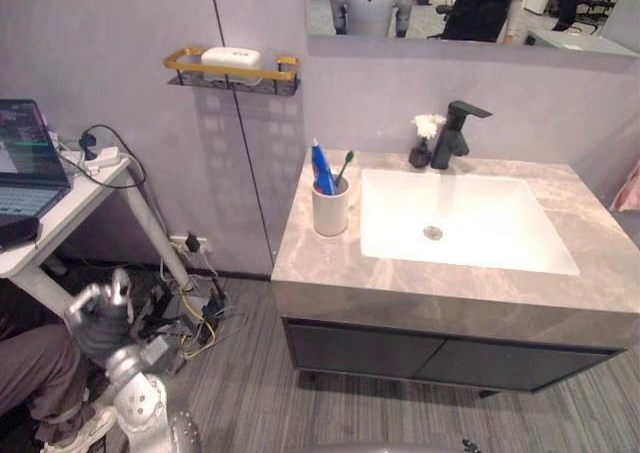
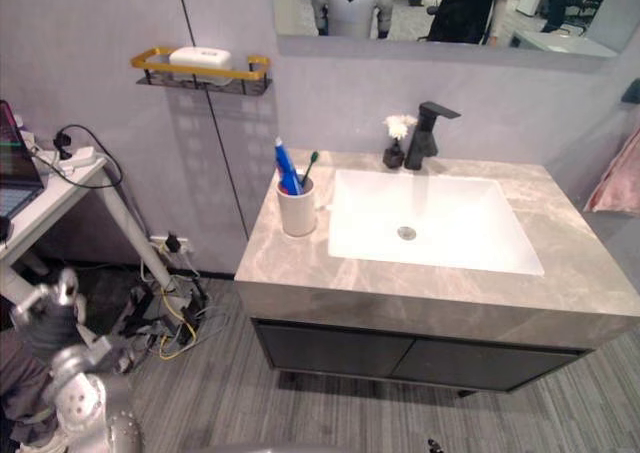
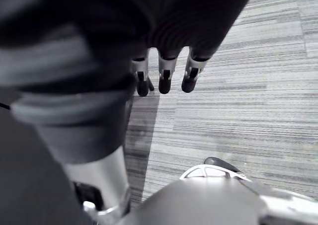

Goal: Organize washtable

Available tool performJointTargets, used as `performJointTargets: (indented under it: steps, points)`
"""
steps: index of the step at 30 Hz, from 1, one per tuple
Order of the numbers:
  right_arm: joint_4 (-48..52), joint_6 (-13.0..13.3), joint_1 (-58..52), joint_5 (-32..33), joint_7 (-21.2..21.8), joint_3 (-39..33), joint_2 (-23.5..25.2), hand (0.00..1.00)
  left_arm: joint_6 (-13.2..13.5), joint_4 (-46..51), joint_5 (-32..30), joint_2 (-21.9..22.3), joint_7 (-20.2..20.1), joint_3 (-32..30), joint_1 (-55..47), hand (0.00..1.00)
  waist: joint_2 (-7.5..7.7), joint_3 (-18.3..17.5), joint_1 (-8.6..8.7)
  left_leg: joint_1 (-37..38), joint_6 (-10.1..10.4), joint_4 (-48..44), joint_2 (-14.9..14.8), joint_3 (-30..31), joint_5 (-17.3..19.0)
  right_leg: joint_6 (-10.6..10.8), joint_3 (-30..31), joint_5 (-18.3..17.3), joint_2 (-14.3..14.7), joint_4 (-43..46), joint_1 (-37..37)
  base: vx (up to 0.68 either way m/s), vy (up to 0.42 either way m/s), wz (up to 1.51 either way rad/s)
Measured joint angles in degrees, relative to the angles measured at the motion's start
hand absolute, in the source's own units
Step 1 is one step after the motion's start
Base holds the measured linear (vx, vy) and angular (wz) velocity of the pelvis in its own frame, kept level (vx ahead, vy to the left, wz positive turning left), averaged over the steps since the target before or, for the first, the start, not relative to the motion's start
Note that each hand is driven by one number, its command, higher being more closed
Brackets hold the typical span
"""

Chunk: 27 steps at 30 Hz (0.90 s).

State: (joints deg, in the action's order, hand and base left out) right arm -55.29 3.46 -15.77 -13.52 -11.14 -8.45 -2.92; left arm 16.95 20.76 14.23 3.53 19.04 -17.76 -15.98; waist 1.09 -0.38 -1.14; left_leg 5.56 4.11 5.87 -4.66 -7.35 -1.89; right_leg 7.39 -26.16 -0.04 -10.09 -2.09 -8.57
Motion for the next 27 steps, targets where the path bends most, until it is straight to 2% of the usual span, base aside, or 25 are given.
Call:
performJointTargets:
  steps: [2, 5, 6, 10, 12, 15, 22, 25, 27]
  points:
    - [-0.17, 0.04, 0.01, 0.02, 0.01, -0.05, -0.01, 0.00, 0.55, 4.92, -1.58, -0.11, -0.88, 5.07, -1.05, 1.00, -0.06, -0.02, 0.12, 0.02, -0.01, 0.00, 0.05, -0.02, -0.02, 0.04, 0.06, 0.03, -0.03, 0.00, 0.02, 0.00, 0.000, 0.00]
    - [-1.21, 0.30, 0.16, 0.12, 0.12, 0.00, -0.21, 0.00, 0.99, 6.42, -0.38, -0.02, -5.32, 13.10, -1.55, 1.00, -0.16, -0.05, 0.16, -0.16, 0.02, -0.01, -0.09, -0.02, 0.00, 0.02, 0.20, 0.02, 0.12, -0.02, 0.18, 0.00, 0.000, 0.00]
    - [-1.87, 0.52, 0.39, 0.49, 0.13, 0.00, -0.35, 0.00, 0.82, 6.42, 1.78, -0.04, -7.05, 16.17, -1.64, 1.00, -0.22, -0.07, 0.16, -0.36, 0.03, -0.01, -0.15, -0.03, -0.01, 0.01, 0.27, 0.02, 0.20, -0.01, 0.39, 0.00, 0.000, 0.00]
    - [-3.01, 0.49, 0.76, 0.67, 0.32, 0.04, -0.82, 0.00, -1.31, 6.25, 8.93, -0.56, -13.01, 22.96, -1.90, 1.00, -0.62, -0.05, 0.30, -0.73, 0.03, -0.02, -0.23, -0.04, -0.03, -0.05, 0.51, 0.01, 0.35, 0.00, 0.97, 0.00, 0.001, -0.01]
    - [-3.07, 0.15, 0.90, 0.66, 1.35, 0.26, -1.23, 0.00, -3.32, 4.23, 14.17, -3.28, -16.60, 25.61, -1.93, 1.00, -1.04, -0.01, 0.40, -0.63, 0.03, -0.02, -0.36, -0.01, -0.03, -0.46, 0.64, -0.23, 0.56, 0.00, 0.99, -0.01, 0.002, -0.04]
    - [-3.23, 0.14, 1.17, 0.64, 1.58, 0.60, -1.76, 0.00, -6.21, 0.41, 18.92, -6.18, -19.60, 27.47, -1.94, 1.00, -1.18, -0.22, 0.48, -0.60, 0.03, -0.02, -0.60, 0.01, -0.03, -0.76, 0.76, -0.41, 0.85, -0.01, 1.11, 0.00, 0.000, -0.01]
    - [-4.64, -0.22, 2.68, 0.62, 2.65, 2.77, -3.08, 0.00, -10.15, -8.30, 21.70, -10.52, -20.93, 31.96, 1.93, 1.00, -1.29, -0.25, 0.91, -0.81, 0.17, -0.01, -0.78, 0.08, -0.14, -0.90, 0.76, -0.45, 1.08, -0.13, 1.93, 0.00, 0.000, 0.00]
    - [-4.42, -0.69, 3.16, 0.63, 3.00, 2.80, -3.05, 0.00, -10.52, -12.19, 21.70, -12.05, -21.28, 32.90, 6.10, 1.00, -1.04, -0.05, 2.08, -0.98, 0.18, -0.02, -0.77, -0.07, -0.13, -0.92, 0.90, -0.43, 1.08, -0.19, 2.18, -0.01, 0.005, -0.02]
    - [-3.90, -0.94, 3.19, 0.65, 3.47, 2.81, -3.08, 0.00, -10.57, -14.65, 21.69, -12.30, -21.23, 32.92, 9.49, 1.00, -0.98, 0.07, 2.23, -1.45, 0.18, -0.02, -0.85, -0.62, -0.13, -1.09, 1.39, -0.27, 1.16, -0.28, 3.04, -0.03, 0.017, -0.12]
